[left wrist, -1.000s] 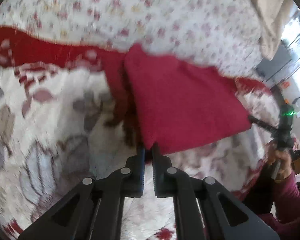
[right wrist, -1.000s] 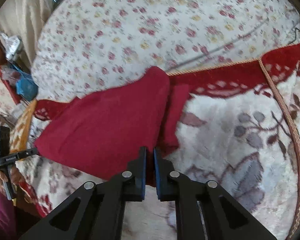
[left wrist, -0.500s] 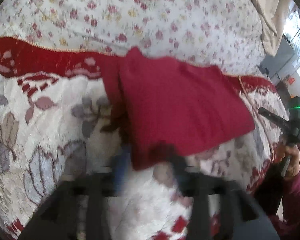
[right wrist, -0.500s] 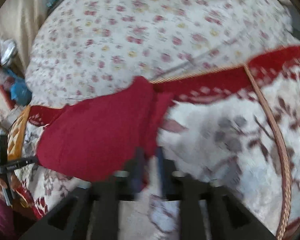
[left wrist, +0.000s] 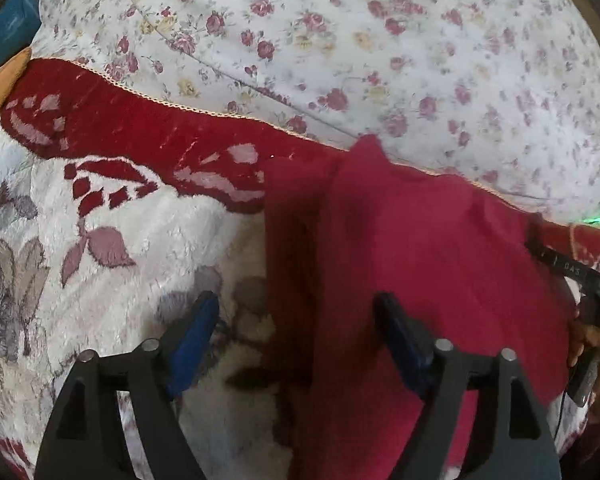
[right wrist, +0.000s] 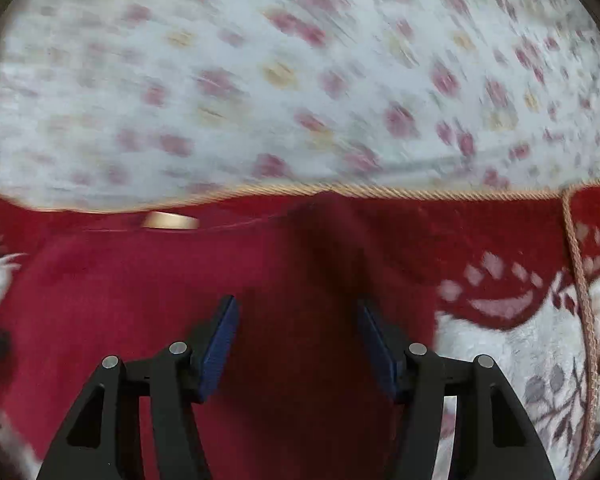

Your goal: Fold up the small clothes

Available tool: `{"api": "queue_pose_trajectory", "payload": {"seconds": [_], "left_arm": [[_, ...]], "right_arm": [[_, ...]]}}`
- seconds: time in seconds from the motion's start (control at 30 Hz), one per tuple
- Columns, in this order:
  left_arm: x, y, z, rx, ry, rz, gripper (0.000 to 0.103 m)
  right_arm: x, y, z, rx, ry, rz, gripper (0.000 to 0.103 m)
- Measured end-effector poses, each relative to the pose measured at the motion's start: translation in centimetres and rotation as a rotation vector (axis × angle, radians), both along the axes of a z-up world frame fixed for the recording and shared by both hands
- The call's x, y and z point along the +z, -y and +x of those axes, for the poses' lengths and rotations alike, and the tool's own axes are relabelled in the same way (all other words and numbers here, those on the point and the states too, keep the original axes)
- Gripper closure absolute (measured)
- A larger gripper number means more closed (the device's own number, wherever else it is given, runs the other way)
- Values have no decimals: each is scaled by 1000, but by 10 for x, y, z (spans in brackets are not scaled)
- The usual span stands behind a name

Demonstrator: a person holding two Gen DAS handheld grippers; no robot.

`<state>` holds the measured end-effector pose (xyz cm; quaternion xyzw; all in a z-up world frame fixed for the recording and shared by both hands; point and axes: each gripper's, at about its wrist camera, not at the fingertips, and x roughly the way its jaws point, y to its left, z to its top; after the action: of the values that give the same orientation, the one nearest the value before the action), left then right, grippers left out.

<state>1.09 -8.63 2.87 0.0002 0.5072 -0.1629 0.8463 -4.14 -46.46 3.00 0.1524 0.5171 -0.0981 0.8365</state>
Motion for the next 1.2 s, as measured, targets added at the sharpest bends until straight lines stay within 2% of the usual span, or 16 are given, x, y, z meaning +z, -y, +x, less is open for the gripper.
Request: {"api": "queue_pose_trajectory", "payload": {"seconds": [0.1,0.2,0.3,0.4,0.5,0.57,0.63,0.73,0.9,1.07,1.13,1.2], "left_arm": [[-4,1,2,20,-5,1,18],[-4,-2,2,32,-14,-12,18],[-4,-1,-1,25,4,3,18],[-2,-1,-4,17,19,13,18],[-2,-4,-4,13,14,3,18],[-2,-7,-4,11,9,-6,18],[-2,-8,-5,5,8,-10,18],[-2,-9,-4,-3,4,-15,18],[-3,-14,0,7,-25,-46,18],[-3,-21,-2,17,-59,-85,18],[-2,-22,-5,12,-50,-80,18],[-1,-23,-8,12,-51,-82,18]], "right_arm": [[10,-3,1,-1,-3,-25,39],[39,-24,-5,15,60,-72,38],[61,-75,4,197,120,-1,38],[69,-129,23,351,149,45,38],[65,-177,46,449,154,0,45],[59,-200,56,485,135,-2,52],[48,-219,73,515,114,-12,55],[30,-235,94,532,65,-6,66],[0,-252,123,518,-1,39,67],[10,-233,125,458,2,153,67],[20,-222,117,435,12,210,63],[25,-217,111,431,16,270,51]]}}
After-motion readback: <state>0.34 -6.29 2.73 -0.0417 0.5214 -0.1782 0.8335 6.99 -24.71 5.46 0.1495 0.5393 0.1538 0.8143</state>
